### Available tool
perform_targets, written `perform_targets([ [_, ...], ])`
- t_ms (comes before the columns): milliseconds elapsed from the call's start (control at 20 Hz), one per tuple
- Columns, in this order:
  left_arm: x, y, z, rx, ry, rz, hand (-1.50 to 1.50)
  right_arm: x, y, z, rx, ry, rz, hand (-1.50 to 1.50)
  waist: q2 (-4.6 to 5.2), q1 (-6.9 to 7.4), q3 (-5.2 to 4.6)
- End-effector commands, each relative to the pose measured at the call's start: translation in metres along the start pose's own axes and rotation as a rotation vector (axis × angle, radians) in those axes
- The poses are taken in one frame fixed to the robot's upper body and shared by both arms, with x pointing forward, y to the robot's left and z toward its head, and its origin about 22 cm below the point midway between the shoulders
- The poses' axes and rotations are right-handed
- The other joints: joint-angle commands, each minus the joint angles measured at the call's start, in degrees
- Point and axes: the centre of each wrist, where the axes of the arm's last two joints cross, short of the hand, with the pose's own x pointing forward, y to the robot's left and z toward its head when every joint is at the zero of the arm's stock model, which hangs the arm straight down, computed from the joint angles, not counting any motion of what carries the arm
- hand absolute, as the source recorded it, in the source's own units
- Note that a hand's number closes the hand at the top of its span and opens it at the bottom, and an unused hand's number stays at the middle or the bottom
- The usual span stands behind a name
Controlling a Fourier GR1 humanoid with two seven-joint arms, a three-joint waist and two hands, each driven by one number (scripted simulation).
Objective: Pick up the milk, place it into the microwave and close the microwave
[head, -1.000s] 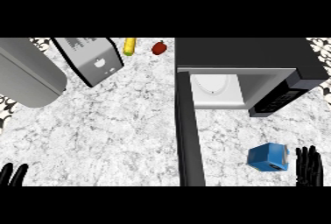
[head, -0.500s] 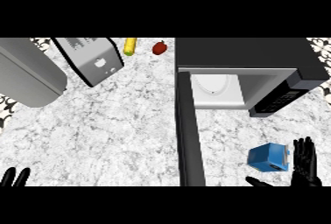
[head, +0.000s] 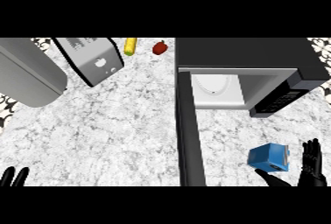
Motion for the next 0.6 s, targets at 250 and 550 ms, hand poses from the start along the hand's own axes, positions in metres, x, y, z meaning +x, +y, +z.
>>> perform_targets([
  [250, 0.005, -0.006, 0.005, -0.020, 0.019, 0.026, -1.50, -0.014, 0.014, -0.007, 0.336, 0.034, -0.298, -1.50, -0.04, 1.04, 0.10],
  [550, 0.009, 0.011, 0.003, -0.005, 0.011, 0.014, -1.50, -0.017, 0.005, -0.003, 0.325, -0.110, -0.358, 1.50, -0.02, 0.00, 0.01],
])
